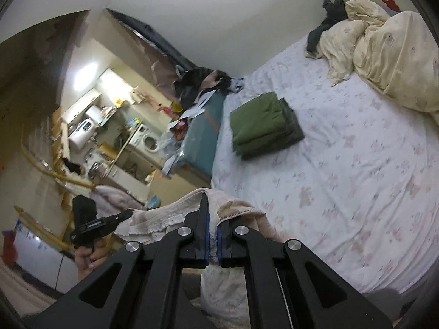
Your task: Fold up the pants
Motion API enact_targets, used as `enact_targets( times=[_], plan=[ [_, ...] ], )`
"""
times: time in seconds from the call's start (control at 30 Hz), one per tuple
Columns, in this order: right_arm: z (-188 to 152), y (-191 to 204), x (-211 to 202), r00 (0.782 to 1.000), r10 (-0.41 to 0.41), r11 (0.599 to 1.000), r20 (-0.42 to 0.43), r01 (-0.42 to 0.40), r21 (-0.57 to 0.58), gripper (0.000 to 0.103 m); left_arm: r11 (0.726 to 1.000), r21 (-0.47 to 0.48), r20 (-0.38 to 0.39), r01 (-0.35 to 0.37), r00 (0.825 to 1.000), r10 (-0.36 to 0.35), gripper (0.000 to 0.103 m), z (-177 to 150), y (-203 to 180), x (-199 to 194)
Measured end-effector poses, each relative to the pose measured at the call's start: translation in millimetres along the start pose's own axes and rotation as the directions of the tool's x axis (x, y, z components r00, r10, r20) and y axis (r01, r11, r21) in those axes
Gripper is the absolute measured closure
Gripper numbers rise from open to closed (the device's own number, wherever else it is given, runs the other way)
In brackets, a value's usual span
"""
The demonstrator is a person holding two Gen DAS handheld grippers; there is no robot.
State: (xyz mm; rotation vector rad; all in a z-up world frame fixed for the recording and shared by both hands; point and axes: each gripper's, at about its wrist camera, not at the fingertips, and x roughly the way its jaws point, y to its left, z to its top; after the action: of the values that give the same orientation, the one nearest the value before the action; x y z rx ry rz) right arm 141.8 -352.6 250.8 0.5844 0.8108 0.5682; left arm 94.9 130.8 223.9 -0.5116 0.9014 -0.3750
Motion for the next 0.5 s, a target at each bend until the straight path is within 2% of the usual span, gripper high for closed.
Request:
enact_targets(
  times=[0.17, 0.23, 0.33, 0.4, 0.47, 0.5],
  plan=[
    [85.8, 0.7, 53.7, 0.996, -0.085, 0.996, 0.007, 0.086, -0.011, 0.100, 0.995, 0.006, 0.058, -0.096, 0.994, 0.095, 0.103, 74.8, 0.5, 44.1],
    [118.8, 12.5, 70.4, 0.991, -0.130, 0.990, 0.029, 0.131, -0.060, 0.100, 0.991, 0.028, 0.102, -0.129, 0.987, 0.125, 0.103, 97.3, -5.5, 48.4],
    [152.6, 33.8, 74.6, 0.987, -0.138, 0.984, 0.082, 0.147, -0.102, 0.100, 0.995, 0.040, 0.199, -0.093, 0.977, 0.083, 0.103, 125.2, -14.6, 34.2],
    [167.7, 50.8, 66.8, 0.985, -0.108, 0.981, 0.134, 0.127, -0.145, 0.100, 0.995, 0.068, 0.278, -0.077, 0.959, 0.055, 0.103, 132.8, -22.2, 15.9],
    [168.9, 65.3, 58.7, 0.982, -0.099, 0.972, 0.161, 0.130, -0.195, 0.100, 0.994, 0.083, 0.285, -0.068, 0.958, 0.042, 0.103, 131.7, -22.2, 8.2],
    [167.3, 67.9, 56.7, 0.983, -0.099, 0.969, 0.157, 0.131, -0.208, 0.100, 0.994, 0.082, 0.268, -0.073, 0.962, 0.049, 0.103, 127.3, -19.1, 9.8]
  ],
)
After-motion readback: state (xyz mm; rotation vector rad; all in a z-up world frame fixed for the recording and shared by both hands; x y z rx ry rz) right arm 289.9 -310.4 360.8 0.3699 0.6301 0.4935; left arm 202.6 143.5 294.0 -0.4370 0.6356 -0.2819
